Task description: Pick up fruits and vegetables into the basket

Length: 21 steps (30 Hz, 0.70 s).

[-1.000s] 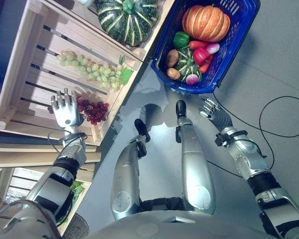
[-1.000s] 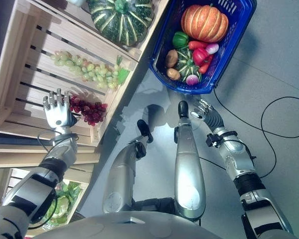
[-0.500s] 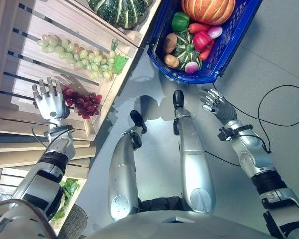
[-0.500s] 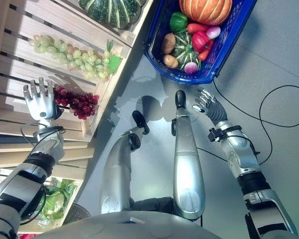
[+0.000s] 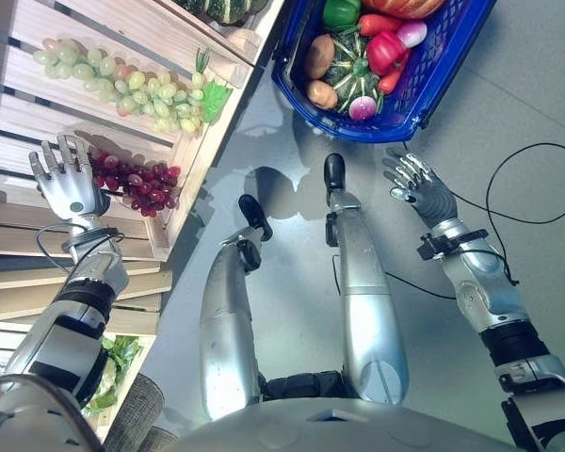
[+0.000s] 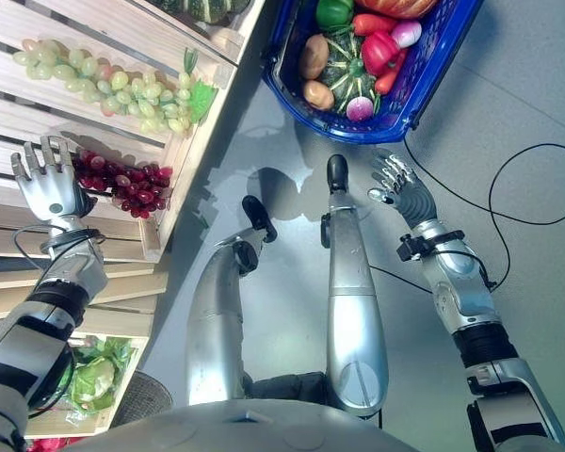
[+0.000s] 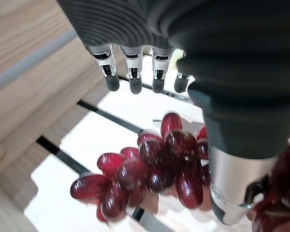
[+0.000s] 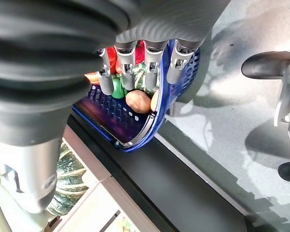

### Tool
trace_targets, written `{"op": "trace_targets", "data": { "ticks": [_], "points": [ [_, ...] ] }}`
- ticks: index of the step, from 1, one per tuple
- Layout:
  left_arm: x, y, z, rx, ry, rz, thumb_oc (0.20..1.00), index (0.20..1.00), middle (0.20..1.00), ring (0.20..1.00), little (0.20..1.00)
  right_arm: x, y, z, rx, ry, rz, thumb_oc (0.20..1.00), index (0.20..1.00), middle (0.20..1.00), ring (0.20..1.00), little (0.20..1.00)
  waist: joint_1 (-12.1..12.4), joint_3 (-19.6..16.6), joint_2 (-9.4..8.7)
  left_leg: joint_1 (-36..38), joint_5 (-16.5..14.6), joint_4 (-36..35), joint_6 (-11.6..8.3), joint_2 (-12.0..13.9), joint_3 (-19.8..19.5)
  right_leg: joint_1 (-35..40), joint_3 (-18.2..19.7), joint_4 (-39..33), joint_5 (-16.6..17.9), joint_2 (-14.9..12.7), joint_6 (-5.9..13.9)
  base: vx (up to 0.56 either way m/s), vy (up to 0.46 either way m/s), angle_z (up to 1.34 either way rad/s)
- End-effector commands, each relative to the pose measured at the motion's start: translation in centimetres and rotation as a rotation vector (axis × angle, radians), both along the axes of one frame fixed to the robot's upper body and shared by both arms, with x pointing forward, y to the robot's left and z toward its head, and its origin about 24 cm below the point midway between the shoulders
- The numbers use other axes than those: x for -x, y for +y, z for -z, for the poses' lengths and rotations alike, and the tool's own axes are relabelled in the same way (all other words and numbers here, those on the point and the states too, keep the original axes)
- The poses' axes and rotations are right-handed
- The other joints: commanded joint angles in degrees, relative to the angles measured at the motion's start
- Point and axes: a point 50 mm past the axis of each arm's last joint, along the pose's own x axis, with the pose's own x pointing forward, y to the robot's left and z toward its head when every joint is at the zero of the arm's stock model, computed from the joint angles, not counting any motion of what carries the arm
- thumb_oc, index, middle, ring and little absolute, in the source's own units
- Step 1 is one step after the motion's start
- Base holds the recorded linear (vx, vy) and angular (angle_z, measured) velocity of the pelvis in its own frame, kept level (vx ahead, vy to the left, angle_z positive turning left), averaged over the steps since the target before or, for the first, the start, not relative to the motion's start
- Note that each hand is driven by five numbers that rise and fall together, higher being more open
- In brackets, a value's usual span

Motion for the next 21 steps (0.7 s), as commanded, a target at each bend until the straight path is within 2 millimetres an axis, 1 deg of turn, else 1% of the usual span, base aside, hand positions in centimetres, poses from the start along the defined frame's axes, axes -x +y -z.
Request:
{"op": "trace_targets", "data": {
  "ticks": [1,9,15,17,21],
  "points": [
    [2.2,4.4,-1.7,-0.034,-0.023,-0.156,1.0,1.0,1.0,1.0,1.0,1.3,0.7,-1.1,-0.025,-0.079,-0.058,1.0,1.0,1.0,1.0,1.0,-0.42,-2.03,-1.8,-2.81,0.64,-1.11,-1.94,-0.98,-1.85,-0.58,0.73,3.8,-5.65,2.02,3.18,0.0,0.0,0.0],
    [2.0,4.5,-2.4,-0.07,-0.031,-0.172,1.0,1.0,1.0,1.0,1.0,1.1,0.6,-1.9,-0.019,-0.108,-0.053,1.0,1.0,1.0,1.0,1.0,-0.28,-2.03,-2.02,-4.98,0.61,-0.39,-1.94,-0.8,-2.2,-2.75,0.61,4.76,-5.56,1.89,3.1,0.0,0.0,0.0],
    [1.6,4.8,-3.0,0.052,-0.112,-0.181,1.0,1.0,1.0,1.0,1.0,0.8,0.5,-2.7,-0.018,-0.145,-0.047,1.0,1.0,1.0,1.0,1.0,-0.42,-2.03,-2.35,-6.9,0.27,0.37,-1.95,-0.69,-2.28,-4.61,0.64,5.43,-5.57,2.07,3.05,0.0,0.0,0.0],
    [1.4,4.7,-3.4,0.049,-0.136,-0.18,1.0,1.0,1.0,1.0,1.0,0.7,0.6,-2.9,-0.02,-0.155,-0.047,1.0,1.0,1.0,1.0,1.0,-0.43,-2.03,-2.52,-7.53,0.24,0.58,-1.98,-0.71,-2.4,-5.17,0.73,5.57,-5.56,2.27,2.99,-0.01,0.018,0.04],
    [1.1,4.9,-3.9,0.131,-0.173,-0.19,1.0,1.0,1.0,1.0,1.0,0.6,0.7,-3.4,-0.022,-0.172,-0.049,1.0,1.0,1.0,1.0,1.0,-0.48,-2.03,-2.9,-8.3,0.05,0.81,-1.96,-0.65,-2.39,-5.73,0.68,5.65,-5.65,2.48,2.91,-0.01,0.016,0.0]
  ]
}}
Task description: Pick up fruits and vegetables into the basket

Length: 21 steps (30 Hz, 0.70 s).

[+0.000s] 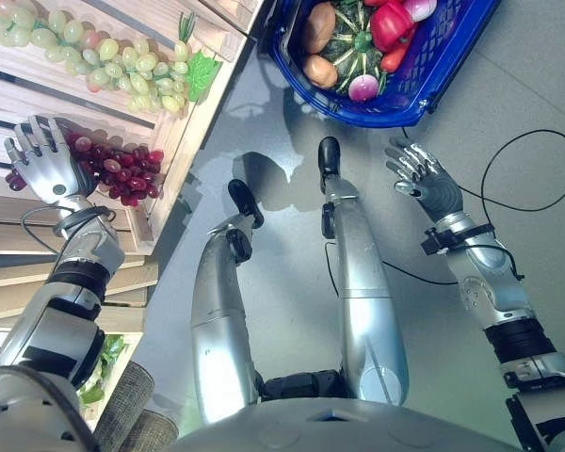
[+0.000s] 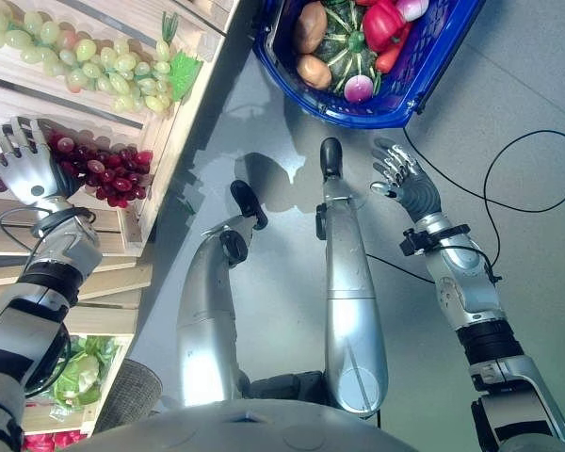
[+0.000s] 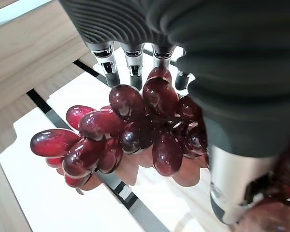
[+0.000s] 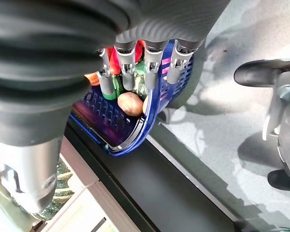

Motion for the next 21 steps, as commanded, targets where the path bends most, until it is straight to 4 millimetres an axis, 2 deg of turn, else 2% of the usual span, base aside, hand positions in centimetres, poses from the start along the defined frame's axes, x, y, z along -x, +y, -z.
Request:
{"op": "trace_targets", "data": {
  "ticks": [1,10,11,12,18,21],
  "points": [
    [2.2,4.5,-1.4,0.032,-0.024,-0.164,1.0,1.0,1.0,1.0,1.0,0.8,0.8,-2.1,-0.027,-0.119,-0.051,1.0,1.0,1.0,1.0,1.0,-0.32,-2.34,-1.81,-2.47,0.43,-1.91,-2.37,-0.86,-1.48,-0.79,0.49,4.27,-5.72,2.25,2.86,0.0,0.0,0.0],
    [2.1,5.0,-1.2,0.146,-0.02,-0.186,1.0,1.0,1.0,1.0,1.0,0.4,0.9,-2.6,-0.021,-0.13,-0.048,1.0,1.0,1.0,1.0,1.0,-0.31,-2.34,-2.36,-3.9,0.02,-0.94,-2.26,-0.89,-1.83,-1.89,0.62,4.58,-5.58,2.36,2.8,0.0,0.002,0.0],
    [2.2,5.1,-1.1,0.141,-0.01,-0.192,0.862,0.862,0.862,0.862,0.862,0.4,0.8,-2.6,-0.018,-0.132,-0.047,1.0,1.0,1.0,1.0,1.0,-0.33,-2.34,-2.38,-3.85,0.04,-1.01,-2.28,-0.91,-1.82,-1.89,0.61,4.49,-5.49,2.38,2.8,0.0,0.0,0.0],
    [2.2,5.2,-1.1,0.142,-0.001,-0.196,0.2,0.2,0.2,0.2,0.2,0.4,0.8,-2.7,-0.017,-0.135,-0.048,1.0,1.0,1.0,1.0,1.0,-0.33,-2.34,-2.38,-3.89,0.06,-1.03,-2.28,-0.9,-1.77,-1.94,0.6,4.42,-5.45,2.35,2.81,0.0,0.0,0.0],
    [2.6,5.4,-0.2,0.176,0.041,-0.21,0.2,0.2,0.2,0.2,0.2,0.4,0.8,-2.8,-0.018,-0.144,-0.046,1.0,1.0,1.0,1.0,1.0,-0.39,-2.34,-2.22,-3.18,0.32,-1.98,-2.39,-0.79,-1.3,-1.59,0.59,3.72,-5.28,2.27,2.86,0.0,0.0,0.0],
    [2.7,5.3,0.0,0.121,0.076,-0.198,0.2,0.2,0.2,0.2,0.2,0.6,0.8,-2.8,-0.014,-0.15,-0.049,1.0,1.0,1.0,1.0,1.0,-0.44,-2.34,-2.05,-2.69,0.52,-2.57,-2.48,-0.84,-1.1,-1.16,0.67,3.08,-5.14,2.22,2.9,0.0,0.0,0.0]
  ]
}}
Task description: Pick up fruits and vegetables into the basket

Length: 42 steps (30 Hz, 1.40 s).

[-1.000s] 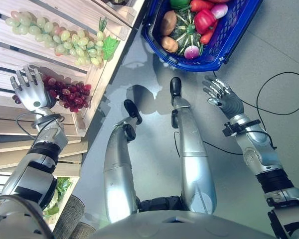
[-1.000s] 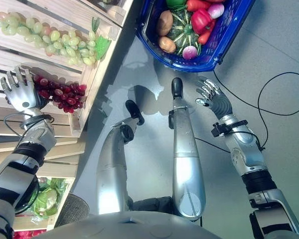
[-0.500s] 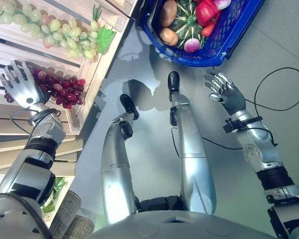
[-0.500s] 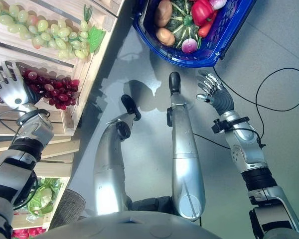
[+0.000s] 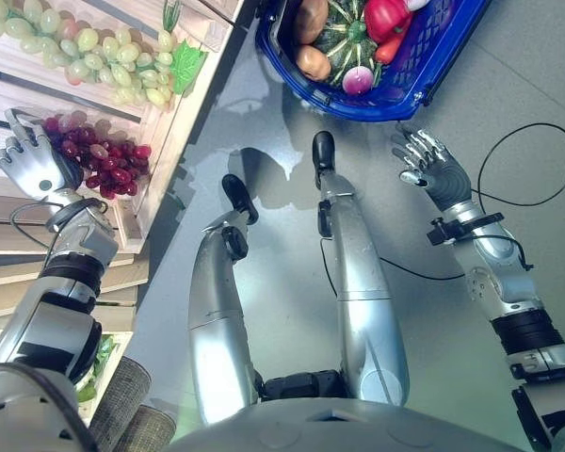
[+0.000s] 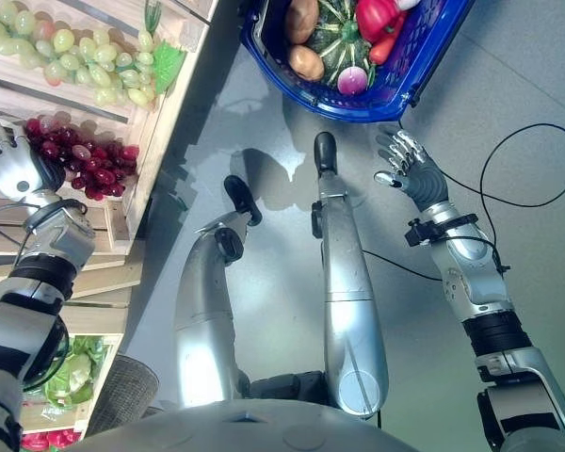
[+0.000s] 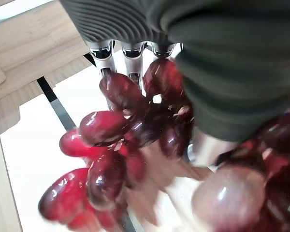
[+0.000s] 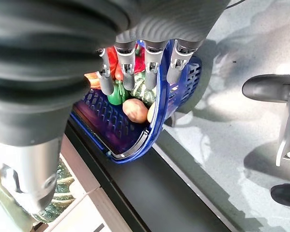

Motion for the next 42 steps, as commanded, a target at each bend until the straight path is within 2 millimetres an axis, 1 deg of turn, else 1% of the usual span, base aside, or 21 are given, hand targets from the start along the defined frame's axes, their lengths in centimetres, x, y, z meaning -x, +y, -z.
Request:
{"op": "trace_targets", "data": {
  "ticks": [1,3,7,11,13,17,22,24,27,30,35,36,39,41,42],
  "points": [
    [2.8,4.4,1.0,0.019,0.174,-0.157,0.2,0.2,0.2,0.2,0.2,1.2,1.1,-1.2,-0.045,-0.101,-0.055,1.0,1.0,1.0,1.0,1.0,-0.31,-2.33,-1.95,0.3,0.33,-3.53,-1.21,-1.68,0.92,1.34,0.72,2.0,-4.9,0.8,3.18,0.0,0.0,0.0],
    [3.0,4.1,1.4,-0.062,0.217,-0.145,0.2,0.2,0.2,0.2,0.2,1.3,1.1,-1.1,-0.037,-0.104,-0.057,1.0,1.0,1.0,1.0,1.0,-0.21,-2.33,-1.79,1.14,0.51,-4.15,-1.3,-1.7,1.1,2.16,0.63,1.23,-4.7,0.61,3.33,0.0,0.0,0.0],
    [3.5,3.7,2.2,-0.149,0.275,-0.121,0.2,0.2,0.2,0.2,0.2,1.7,1.1,-1.0,-0.042,-0.106,-0.062,1.0,1.0,1.0,1.0,1.0,0.0,-2.33,-1.56,2.65,0.69,-5.12,-1.41,-1.86,1.37,3.56,0.19,0.37,-4.57,0.07,3.49,0.0,0.0,0.0],
    [3.8,3.1,3.8,-0.156,0.355,-0.097,0.2,0.2,0.2,0.2,0.2,2.0,1.3,-0.7,-0.037,-0.102,-0.071,1.0,1.0,1.0,1.0,1.0,0.12,-2.33,-1.19,4.85,0.91,-6.09,-1.51,-2.06,1.8,5.47,-0.15,-0.43,-4.49,-0.61,3.75,0.0,0.0,0.0],
    [4.1,3.1,4.6,-0.123,0.404,-0.085,0.2,0.2,0.2,0.2,0.2,2.1,1.3,-0.7,-0.03,-0.096,-0.077,1.0,1.0,1.0,1.0,1.0,0.06,-2.33,-1.01,6.21,1.07,-6.64,-1.56,-2.15,2.16,6.65,-0.33,-1.01,-4.37,-0.92,3.88,0.0,0.0,0.0],
    [4.5,3.0,6.8,0.16,0.45,-0.018,0.2,0.2,0.2,0.2,0.2,2.5,1.4,-0.2,-0.012,-0.078,-0.091,1.0,1.0,1.0,1.0,1.0,0.02,-2.33,-0.6,9.65,1.49,-8.05,-1.62,-2.39,2.9,9.81,-0.57,-2.57,-3.99,-1.48,4.27,0.01,0.0,0.01],
    [4.3,2.8,7.7,0.43,0.437,0.077,0.2,0.2,0.2,0.2,0.2,2.7,1.8,0.0,0.033,-0.052,-0.11,1.0,1.0,1.0,1.0,1.0,-0.15,-2.33,0.16,14.45,2.13,-9.93,-1.6,-3.0,3.91,14.3,-0.77,-4.24,-4.0,-1.9,4.55,0.03,0.005,0.0],
    [4.3,2.7,7.7,0.484,0.404,0.116,0.2,0.2,0.2,0.2,0.2,2.9,2.0,-0.1,0.055,-0.049,-0.118,1.0,1.0,1.0,1.0,1.0,-0.15,-2.33,0.58,16.28,2.37,-10.77,-1.61,-3.33,4.19,15.96,-0.75,-4.78,-4.12,-2.0,4.56,0.03,0.012,0.01],
    [4.3,2.7,7.4,0.504,0.374,0.132,0.2,0.2,0.2,0.2,0.2,3.0,2.2,-0.1,0.067,-0.043,-0.127,1.0,1.0,1.0,1.0,1.0,-0.08,-2.33,0.94,18.39,2.56,-11.59,-1.66,-3.68,4.32,18.21,-0.96,-5.37,-4.31,-2.3,4.65,0.02,0.004,-0.02],
    [4.5,2.8,6.8,0.448,0.347,0.144,0.2,0.2,0.2,0.2,0.2,3.1,2.5,-0.4,0.101,-0.047,-0.131,1.0,1.0,1.0,1.0,1.0,0.26,-2.33,1.75,22.15,2.86,-13.12,-1.78,-4.35,4.47,22.09,-1.28,-6.63,-4.7,-2.94,4.78,0.04,0.002,-0.03],
    [5.2,3.3,6.1,0.364,0.355,0.136,0.2,0.2,0.2,0.2,0.2,3.2,2.2,-0.7,0.138,-0.052,-0.109,1.0,1.0,1.0,1.0,1.0,0.8,-2.33,2.62,26.21,2.51,-13.87,-1.65,-4.86,4.44,26.47,-1.7,-7.43,-5.65,-3.79,4.64,0.01,-0.003,0.01],
    [5.3,3.3,6.0,0.359,0.36,0.141,0.2,0.2,0.2,0.2,0.2,3.2,2.2,-0.6,0.168,-0.05,-0.094,1.0,1.0,1.0,1.0,1.0,0.85,-2.33,2.66,26.85,2.38,-13.94,-1.62,-4.94,4.4,27.2,-1.74,-7.64,-5.77,-3.9,4.64,0.02,-0.036,0.01],
    [5.3,3.4,5.2,0.345,0.383,0.161,0.2,0.2,0.2,0.2,0.2,3.0,1.8,-0.4,0.339,-0.041,-0.025,1.0,1.0,1.0,1.0,1.0,1.06,-2.33,2.92,28.54,2.36,-14.44,-1.57,-5.02,4.39,29.04,-1.85,-8.22,-5.94,-4.21,4.63,0.01,-0.042,0.02],
    [5.0,3.4,3.7,0.306,0.404,0.2,0.2,0.2,0.2,0.2,0.2,2.7,1.1,-0.2,0.497,-0.016,0.039,1.0,1.0,1.0,1.0,1.0,1.35,-2.33,3.12,30.08,2.31,-14.95,-1.41,-5.12,4.14,30.67,-1.82,-8.51,-6.17,-4.36,4.65,0.02,-0.054,0.06],
    [4.8,3.4,3.2,0.288,0.411,0.215,0.2,0.2,0.2,0.2,0.2,2.6,0.8,0.0,0.55,-0.005,0.065,1.0,1.0,1.0,1.0,1.0,1.44,-2.33,3.18,30.51,2.37,-15.17,-1.4,-5.16,4.09,31.18,-1.82,-8.72,-6.16,-4.38,4.65,0.01,-0.048,0.06]
  ]
}}
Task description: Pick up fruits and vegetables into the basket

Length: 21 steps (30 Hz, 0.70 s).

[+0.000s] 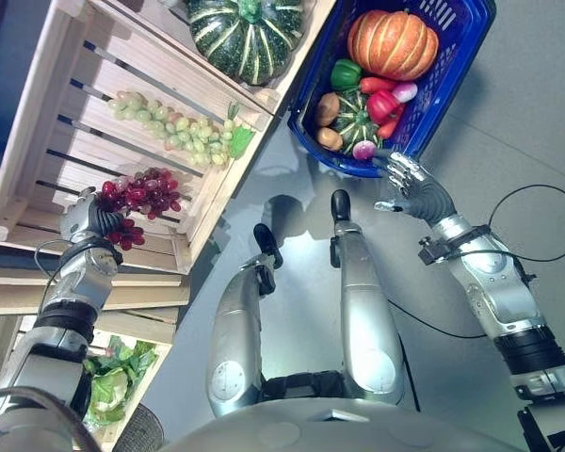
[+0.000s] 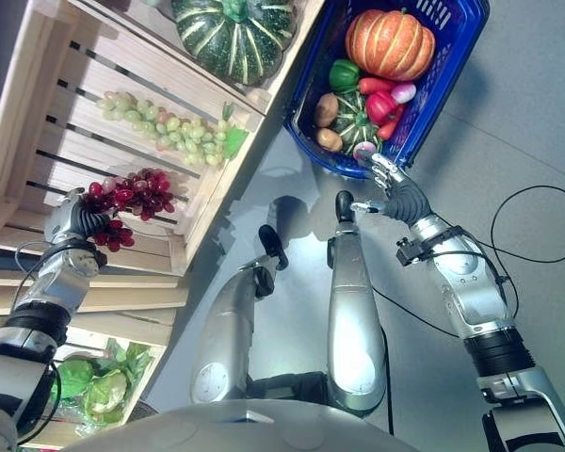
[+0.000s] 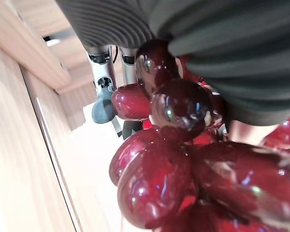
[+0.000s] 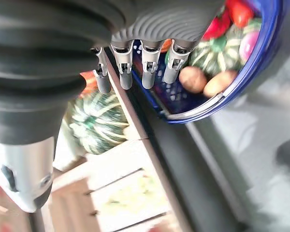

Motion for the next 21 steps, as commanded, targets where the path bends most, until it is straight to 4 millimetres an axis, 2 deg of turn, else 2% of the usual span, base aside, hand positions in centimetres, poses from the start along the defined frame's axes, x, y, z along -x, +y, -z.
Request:
{"op": "trace_targets", "data": {
  "ticks": [1,2,3,4,6,8,9,13,21],
  "points": [
    [1.7,3.7,-3.5,-0.163,0.019,-0.054,0.2,0.2,0.2,0.2,0.2,0.6,-0.7,-1.0,0.222,-0.051,0.072,1.0,1.0,1.0,1.0,1.0,-0.44,-2.62,2.28,-0.28,-1.8,2.64,-1.26,-1.15,0.39,5.87,-2.55,-0.69,-5.32,-1.98,4.08,0.01,-0.045,0.05],
    [1.4,3.6,-4.5,-0.185,0.01,-0.031,0.2,0.2,0.2,0.2,0.2,0.3,-1.0,-1.0,0.277,-0.049,0.104,1.0,1.0,1.0,1.0,1.0,-0.25,-2.62,2.44,0.33,-1.59,2.15,-1.16,-1.22,0.32,6.49,-2.55,-1.0,-5.23,-2.02,4.11,-0.06,-0.051,0.05],
    [1.0,3.3,-5.7,-0.214,-0.005,-0.005,0.2,0.2,0.2,0.2,0.2,0.0,-1.1,-1.3,0.311,-0.051,0.122,1.0,1.0,1.0,1.0,1.0,-0.08,-2.62,2.57,0.01,-0.03,1.37,-0.62,-1.29,0.73,6.31,-2.85,-1.86,-3.69,-2.15,3.7,-0.07,-0.038,0.09],
    [1.0,3.3,-5.9,-0.223,-0.006,0.002,0.2,0.2,0.2,0.2,0.2,0.0,-1.1,-1.3,0.321,-0.049,0.123,1.0,1.0,1.0,1.0,1.0,-0.08,-2.62,2.58,0.12,-0.02,1.3,-0.61,-1.32,0.71,6.44,-2.86,-1.92,-3.7,-2.16,3.7,-0.07,-0.032,0.09],
    [0.2,2.5,-8.4,-0.283,-0.035,0.058,0.2,0.2,0.2,0.2,0.2,-0.7,-0.6,-1.5,0.402,-0.059,0.129,1.0,1.0,1.0,1.0,1.0,0.3,-2.62,2.92,0.96,-0.06,0.89,-0.54,-1.55,0.55,7.52,-2.95,-2.26,-3.95,-2.23,3.68,0.0,-0.028,0.01],
    [-0.1,2.1,-9.4,-0.311,-0.056,0.082,0.2,0.2,0.2,0.2,0.2,-0.9,-0.2,-1.7,0.441,-0.072,0.127,1.0,1.0,1.0,1.0,1.0,0.42,-2.62,3.06,1.26,-0.09,0.75,-0.48,-1.64,0.45,7.83,-2.94,-2.26,-4.08,-2.23,3.65,0.0,-0.025,-0.08],
    [-0.7,1.0,-11.2,-0.358,-0.094,0.133,0.2,0.2,0.2,0.2,0.2,-1.4,0.4,-2.0,0.509,-0.076,0.123,1.0,1.0,1.0,1.0,1.0,0.97,-2.62,3.41,1.83,-0.21,0.65,-0.39,-1.89,0.23,8.55,-3.04,-2.33,-4.32,-2.32,3.58,0.0,-0.028,-0.03],
    [-1.4,-1.7,-14.8,-0.411,-0.185,0.26,0.2,0.2,0.2,0.2,0.2,-2.7,2.3,-3.1,0.623,-0.127,0.104,1.0,1.0,1.0,1.0,1.0,2.08,-2.62,4.21,3.47,-0.36,0.0,-0.2,-2.58,-0.59,10.46,-3.35,-2.46,-4.95,-2.71,3.47,0.0,-0.026,0.03],
    [-1.8,-7.2,-19.0,-0.357,-0.339,0.523,0.2,0.2,0.2,0.2,0.2,-4.5,6.5,-5.4,0.624,-0.211,0.11,1.0,1.0,1.0,1.0,1.0,4.31,-2.62,5.26,6.01,-0.52,-0.79,0.04,-3.51,-1.93,13.33,-4.13,-2.2,-5.84,-3.4,3.34,0.0,-0.036,0.08]
  ]
}}
